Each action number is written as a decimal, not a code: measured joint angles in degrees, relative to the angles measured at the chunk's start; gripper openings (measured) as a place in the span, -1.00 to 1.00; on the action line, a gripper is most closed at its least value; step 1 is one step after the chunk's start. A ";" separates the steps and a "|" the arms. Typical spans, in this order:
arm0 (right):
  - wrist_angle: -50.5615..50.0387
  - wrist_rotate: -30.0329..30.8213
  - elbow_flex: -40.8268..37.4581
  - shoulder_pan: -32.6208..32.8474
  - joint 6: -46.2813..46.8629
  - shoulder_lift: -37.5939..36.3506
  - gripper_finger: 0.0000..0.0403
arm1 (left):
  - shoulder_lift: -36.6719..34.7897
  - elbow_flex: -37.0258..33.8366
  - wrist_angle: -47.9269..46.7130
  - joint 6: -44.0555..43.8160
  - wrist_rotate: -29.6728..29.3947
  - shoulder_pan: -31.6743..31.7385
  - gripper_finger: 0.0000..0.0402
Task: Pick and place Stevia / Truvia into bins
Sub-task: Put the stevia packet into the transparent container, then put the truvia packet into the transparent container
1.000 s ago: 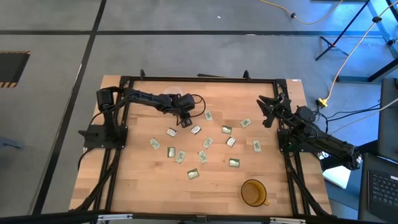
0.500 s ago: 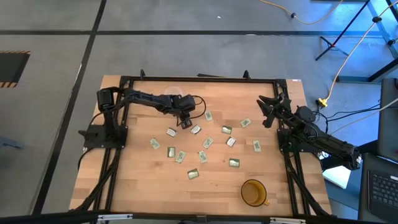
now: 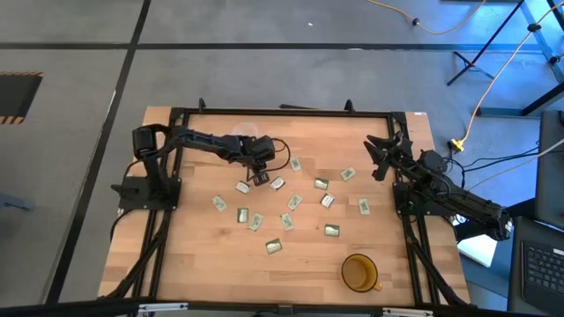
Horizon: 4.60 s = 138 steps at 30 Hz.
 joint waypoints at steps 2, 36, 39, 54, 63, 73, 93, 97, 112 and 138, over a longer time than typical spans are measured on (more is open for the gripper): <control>0.00 0.00 0.00 -0.02 0.00 0.00 -0.33 | -2.33 0.20 0.75 -0.02 0.21 -0.30 -0.99; -0.01 0.00 0.00 -0.01 0.00 0.00 -0.33 | -13.73 -8.93 4.68 -0.09 2.16 20.14 -0.98; -0.02 0.00 0.00 -0.02 0.00 0.00 -0.33 | -13.73 -9.78 5.36 -0.09 4.34 20.73 -0.98; -0.02 0.00 0.00 -0.02 -0.02 0.00 -0.33 | -13.73 -10.03 6.19 -1.55 4.70 20.37 -0.74; -0.02 0.02 0.00 -0.02 -0.11 0.00 -0.33 | -20.17 -10.01 6.17 5.93 9.32 17.75 -0.59; -0.50 0.02 0.00 0.00 -0.20 0.02 -0.33 | -24.46 -9.94 -2.17 12.55 16.33 3.24 -0.49; -0.46 0.00 0.00 -0.02 0.20 0.02 -0.33 | -8.68 -9.87 -8.29 9.29 1.97 -10.26 -0.54; -0.47 0.00 0.00 -0.02 0.22 0.02 -0.33 | -7.01 -9.66 -7.06 9.38 4.34 -9.18 -0.56; -0.48 0.00 0.00 -0.02 0.17 0.02 -0.33 | -6.35 -9.78 -7.30 9.42 8.90 -7.59 -0.98; -0.42 0.02 0.00 -0.02 0.02 0.02 -0.33 | -24.91 -10.03 2.42 -2.67 -5.80 4.24 -0.98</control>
